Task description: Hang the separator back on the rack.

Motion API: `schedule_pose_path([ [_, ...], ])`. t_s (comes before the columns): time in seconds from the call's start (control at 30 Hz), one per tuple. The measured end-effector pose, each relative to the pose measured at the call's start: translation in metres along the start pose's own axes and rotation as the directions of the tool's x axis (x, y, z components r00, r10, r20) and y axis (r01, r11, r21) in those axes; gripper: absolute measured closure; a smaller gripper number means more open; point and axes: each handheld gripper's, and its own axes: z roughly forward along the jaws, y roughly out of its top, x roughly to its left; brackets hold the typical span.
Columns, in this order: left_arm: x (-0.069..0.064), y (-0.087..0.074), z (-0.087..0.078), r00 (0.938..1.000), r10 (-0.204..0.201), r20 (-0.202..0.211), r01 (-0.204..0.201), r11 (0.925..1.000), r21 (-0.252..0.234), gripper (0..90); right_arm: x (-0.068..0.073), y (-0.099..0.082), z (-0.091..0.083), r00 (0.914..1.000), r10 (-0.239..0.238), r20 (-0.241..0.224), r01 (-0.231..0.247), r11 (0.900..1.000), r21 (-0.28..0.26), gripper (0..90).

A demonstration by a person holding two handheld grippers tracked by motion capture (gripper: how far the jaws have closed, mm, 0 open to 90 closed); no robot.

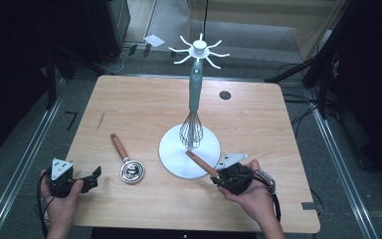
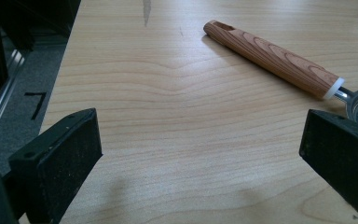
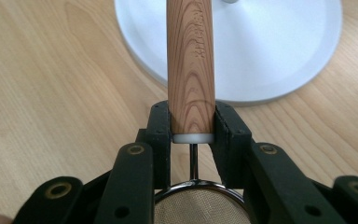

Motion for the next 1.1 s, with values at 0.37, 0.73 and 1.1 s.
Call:
schedule_pose_path([
  [0.37, 0.0, 0.0, 0.0, 1.0, 0.0, -0.001, 0.0, 1.0, 0.001, 0.0, -0.014, -0.007, -0.013, 0.9966, 0.057, 0.06, -0.053, 0.9962, -0.069, 71.8],
  [0.73, 0.0, 0.0, 0.0, 1.0, 0.001, -0.001, -0.001, 1.0, 0.001, 0.0, -0.022, -0.011, -0.022, 0.9874, 0.116, 0.108, -0.099, 0.9843, -0.146, 71.9],
  [1.1, 0.0, 0.0, 0.0, 1.0, -0.005, 0.0, 0.005, 1.0, 0.0, 0.0, -0.027, -0.013, -0.038, 0.9661, 0.211, 0.149, -0.162, 0.9443, -0.287, 71.9],
])
